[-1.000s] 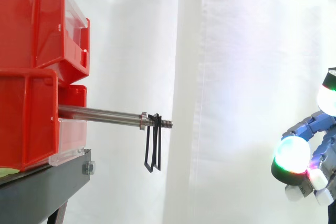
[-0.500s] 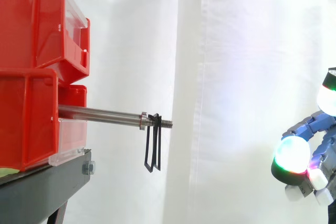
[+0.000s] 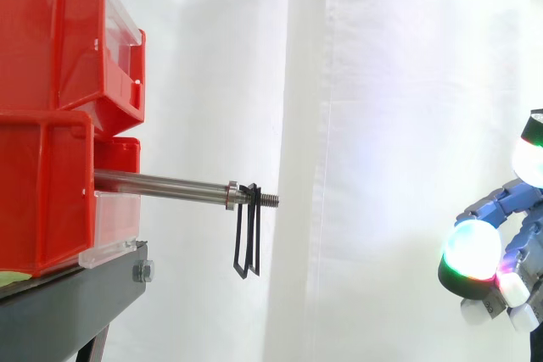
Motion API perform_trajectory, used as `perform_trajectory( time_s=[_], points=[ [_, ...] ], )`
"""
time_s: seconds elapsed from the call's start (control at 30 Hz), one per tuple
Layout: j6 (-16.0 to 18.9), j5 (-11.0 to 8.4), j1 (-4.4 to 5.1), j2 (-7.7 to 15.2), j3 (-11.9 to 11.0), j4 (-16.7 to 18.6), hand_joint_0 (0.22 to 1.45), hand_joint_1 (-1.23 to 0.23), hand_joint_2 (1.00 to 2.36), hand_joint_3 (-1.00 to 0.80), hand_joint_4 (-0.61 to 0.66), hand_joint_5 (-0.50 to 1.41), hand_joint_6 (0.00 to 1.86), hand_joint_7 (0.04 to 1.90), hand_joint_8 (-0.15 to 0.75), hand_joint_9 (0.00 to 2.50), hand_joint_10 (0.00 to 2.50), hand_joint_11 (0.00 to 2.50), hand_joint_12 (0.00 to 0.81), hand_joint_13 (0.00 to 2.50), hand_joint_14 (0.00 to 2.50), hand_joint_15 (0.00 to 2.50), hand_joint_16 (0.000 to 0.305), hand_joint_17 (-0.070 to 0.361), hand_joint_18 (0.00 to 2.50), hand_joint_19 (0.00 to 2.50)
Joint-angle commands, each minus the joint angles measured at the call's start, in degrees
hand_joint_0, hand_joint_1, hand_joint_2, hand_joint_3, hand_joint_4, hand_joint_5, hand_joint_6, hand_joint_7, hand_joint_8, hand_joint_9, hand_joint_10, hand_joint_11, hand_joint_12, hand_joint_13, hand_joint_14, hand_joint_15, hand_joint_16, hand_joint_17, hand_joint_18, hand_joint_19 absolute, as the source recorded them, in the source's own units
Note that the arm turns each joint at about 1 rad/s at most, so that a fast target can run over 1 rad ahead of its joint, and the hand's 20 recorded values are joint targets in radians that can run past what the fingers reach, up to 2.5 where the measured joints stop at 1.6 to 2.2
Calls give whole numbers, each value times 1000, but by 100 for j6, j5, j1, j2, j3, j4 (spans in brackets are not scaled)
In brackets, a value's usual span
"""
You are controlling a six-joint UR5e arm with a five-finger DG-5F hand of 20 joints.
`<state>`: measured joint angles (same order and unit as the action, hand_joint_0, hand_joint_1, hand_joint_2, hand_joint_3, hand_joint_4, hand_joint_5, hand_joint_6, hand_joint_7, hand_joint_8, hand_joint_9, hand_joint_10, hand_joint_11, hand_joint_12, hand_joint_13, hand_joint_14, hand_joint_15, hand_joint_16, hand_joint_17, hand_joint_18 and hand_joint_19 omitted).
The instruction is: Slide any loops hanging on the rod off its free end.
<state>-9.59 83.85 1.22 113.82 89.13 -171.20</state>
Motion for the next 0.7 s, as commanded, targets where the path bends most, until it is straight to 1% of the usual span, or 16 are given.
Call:
perform_trajectory(
  time_s=[0.0, 0.53, 0.67],
  points=[
    [1, 0, 1, 0, -1, -1, 577, -578, 1002, -476, 241, -181, 503, 876, 236, 615, 3, 122, 241, 373, 0, 0, 37, 84, 434, 341],
    [-7, 0, 1, 9, -1, -1, 577, -578, 1002, -475, 240, -181, 503, 877, 235, 623, 4, 135, 230, 372, 0, 0, 35, 79, 418, 346],
    [1, 0, 1, 0, -1, -1, 578, -577, 1002, -477, 238, -183, 503, 873, 233, 618, 4, 134, 233, 382, 0, 0, 36, 81, 445, 358]
  ],
)
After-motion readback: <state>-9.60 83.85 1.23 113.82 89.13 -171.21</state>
